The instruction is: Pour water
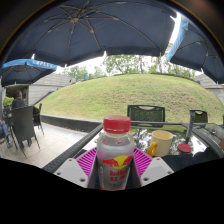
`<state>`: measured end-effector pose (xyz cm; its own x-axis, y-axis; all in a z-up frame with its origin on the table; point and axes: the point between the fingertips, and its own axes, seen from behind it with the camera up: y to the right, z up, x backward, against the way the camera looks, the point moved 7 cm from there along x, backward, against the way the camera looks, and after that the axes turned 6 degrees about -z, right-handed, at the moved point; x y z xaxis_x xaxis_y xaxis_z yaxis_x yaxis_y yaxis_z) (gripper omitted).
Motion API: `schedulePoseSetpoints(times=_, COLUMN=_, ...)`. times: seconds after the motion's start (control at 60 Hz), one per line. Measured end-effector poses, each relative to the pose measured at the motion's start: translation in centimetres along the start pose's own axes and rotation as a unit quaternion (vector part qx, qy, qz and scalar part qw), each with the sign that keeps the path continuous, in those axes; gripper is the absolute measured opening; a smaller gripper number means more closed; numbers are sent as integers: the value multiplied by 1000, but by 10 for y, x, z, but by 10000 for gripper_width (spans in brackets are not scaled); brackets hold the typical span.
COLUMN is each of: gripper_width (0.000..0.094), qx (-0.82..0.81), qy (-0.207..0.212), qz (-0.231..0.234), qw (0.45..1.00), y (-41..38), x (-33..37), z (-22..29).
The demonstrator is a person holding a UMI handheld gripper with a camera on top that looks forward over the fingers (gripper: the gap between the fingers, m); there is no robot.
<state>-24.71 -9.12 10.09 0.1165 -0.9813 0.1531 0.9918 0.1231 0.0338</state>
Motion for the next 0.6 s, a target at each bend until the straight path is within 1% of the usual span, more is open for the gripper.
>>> schedulePoseSetpoints(times=0.033, gripper_width=501, qx=0, qy=-6, qz=3, qw=1000, y=2, x=0, z=-2)
schedulePoseSetpoints(times=0.1, gripper_width=424, qx=-1, qy=-5, qz=-5, qw=1000, y=3, x=0, z=-3)
schedulePoseSetpoints(times=0.15, gripper_width=359, qx=-10, qy=-6, qz=-2, qw=1000, y=4, x=1, z=-3)
schedulePoseSetpoints(times=0.183, gripper_width=351, qx=-8, qy=-5, qz=4, qw=1000, y=8, x=2, z=-4)
schedulePoseSetpoints(times=0.2, gripper_width=332, qx=-7, qy=-3, qz=6, qw=1000, y=3, x=-6, z=-2)
schedulePoseSetpoints(times=0.267, gripper_width=327, qx=-38, qy=-4, qz=13, qw=999, y=4, x=-10, z=0)
schedulePoseSetpoints(times=0.317, gripper_width=326, qx=-74, qy=-12, qz=31, qw=997, y=6, x=-7, z=5)
schedulePoseSetpoints(times=0.4, gripper_width=326, qx=-138, qy=-3, qz=48, qw=989, y=13, x=-19, z=26)
schedulePoseSetpoints(times=0.45, gripper_width=326, qx=-187, qy=-10, qz=50, qw=981, y=21, x=-30, z=37)
schedulePoseSetpoints(times=0.55, gripper_width=327, qx=-329, qy=-13, qz=84, qw=941, y=36, x=-61, z=62)
schedulePoseSetpoints(times=0.6, gripper_width=327, qx=-403, qy=-19, qz=95, qw=910, y=48, x=-81, z=63)
